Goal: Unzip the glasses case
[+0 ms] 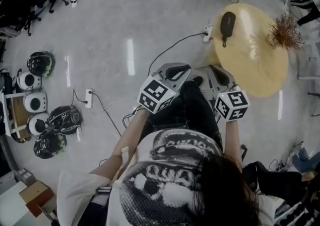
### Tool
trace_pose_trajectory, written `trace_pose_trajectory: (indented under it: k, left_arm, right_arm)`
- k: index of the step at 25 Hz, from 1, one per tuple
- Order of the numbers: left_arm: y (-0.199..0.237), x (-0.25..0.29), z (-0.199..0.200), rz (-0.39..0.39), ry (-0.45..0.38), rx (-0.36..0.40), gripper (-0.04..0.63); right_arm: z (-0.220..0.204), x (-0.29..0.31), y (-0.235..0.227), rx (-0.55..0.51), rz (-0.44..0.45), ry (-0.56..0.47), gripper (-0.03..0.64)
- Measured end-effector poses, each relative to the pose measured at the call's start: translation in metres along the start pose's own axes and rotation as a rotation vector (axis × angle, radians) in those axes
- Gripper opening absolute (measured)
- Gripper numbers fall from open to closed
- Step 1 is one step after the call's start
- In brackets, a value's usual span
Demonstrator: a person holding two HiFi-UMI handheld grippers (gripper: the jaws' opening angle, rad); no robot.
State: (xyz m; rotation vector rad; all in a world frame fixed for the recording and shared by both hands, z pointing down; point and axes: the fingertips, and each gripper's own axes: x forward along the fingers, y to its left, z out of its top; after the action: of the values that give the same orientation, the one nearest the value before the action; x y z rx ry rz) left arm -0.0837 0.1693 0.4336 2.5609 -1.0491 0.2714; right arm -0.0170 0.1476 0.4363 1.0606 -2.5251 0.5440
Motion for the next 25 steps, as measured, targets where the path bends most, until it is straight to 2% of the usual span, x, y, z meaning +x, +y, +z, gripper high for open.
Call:
trace_pose_trajectory:
  k: [11,25]
  left_arm:
    - [-0.014,-0.002,-0.003,-0.047,0.029,0.033,0.012]
    - [-0.034,0.008,-0.005,-0.124,0.062,0.095,0.012]
  right_arm:
    - [-0.001,-0.005,0.002,-0.101,0.041,0.017,-0.005]
    - [-0.01,-0.008,-0.002,-0.13,0.066,0.052,-0.005]
